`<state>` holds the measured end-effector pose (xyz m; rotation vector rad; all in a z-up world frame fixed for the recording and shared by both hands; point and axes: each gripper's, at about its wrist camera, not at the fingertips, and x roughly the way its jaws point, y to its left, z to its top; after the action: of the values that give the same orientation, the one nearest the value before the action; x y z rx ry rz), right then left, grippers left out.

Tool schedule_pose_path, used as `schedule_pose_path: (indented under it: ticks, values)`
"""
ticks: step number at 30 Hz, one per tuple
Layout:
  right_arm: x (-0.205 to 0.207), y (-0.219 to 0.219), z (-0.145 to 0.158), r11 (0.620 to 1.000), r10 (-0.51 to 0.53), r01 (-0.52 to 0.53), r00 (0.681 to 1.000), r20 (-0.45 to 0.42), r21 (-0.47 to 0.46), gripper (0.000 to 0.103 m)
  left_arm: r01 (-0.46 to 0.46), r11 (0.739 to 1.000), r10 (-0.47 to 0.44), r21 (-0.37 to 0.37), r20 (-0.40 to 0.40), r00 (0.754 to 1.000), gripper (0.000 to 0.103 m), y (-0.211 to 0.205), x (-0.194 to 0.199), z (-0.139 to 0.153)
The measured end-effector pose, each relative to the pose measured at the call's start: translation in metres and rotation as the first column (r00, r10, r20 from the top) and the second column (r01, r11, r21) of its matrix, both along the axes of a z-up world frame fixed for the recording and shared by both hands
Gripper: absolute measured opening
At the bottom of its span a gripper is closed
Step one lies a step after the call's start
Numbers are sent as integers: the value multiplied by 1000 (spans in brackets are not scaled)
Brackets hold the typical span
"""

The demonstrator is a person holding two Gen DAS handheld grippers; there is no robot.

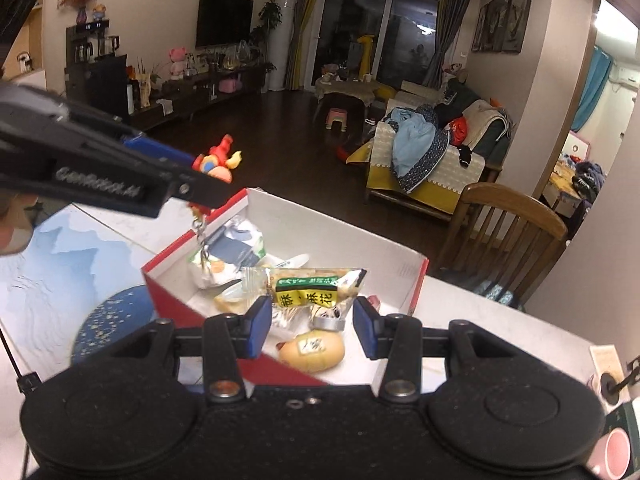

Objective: Organize objects
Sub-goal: 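Lift the keychain and snack stick with both grippers over the red box, then lower both items into the box and open both grippers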

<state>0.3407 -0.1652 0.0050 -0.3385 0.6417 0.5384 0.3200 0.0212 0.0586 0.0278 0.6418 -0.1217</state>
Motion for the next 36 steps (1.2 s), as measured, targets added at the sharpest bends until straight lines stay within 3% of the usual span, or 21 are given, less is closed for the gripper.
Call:
schedule_pose_path:
  ticks: [9, 20, 36]
  values:
    - [43, 26, -37, 998, 12, -15, 998, -58, -55, 44, 5, 991, 7, 132, -92, 996, 37, -1, 56, -41]
    - [91, 44, -77, 995, -28, 10, 981, -194, -95, 44, -21, 991, 50, 132, -215, 975, 37, 14, 98, -95]
    - [117, 59, -121, 980, -51, -5, 961, -273, -199, 44, -3, 985, 58, 172, -316, 947, 38, 10, 129, -140]
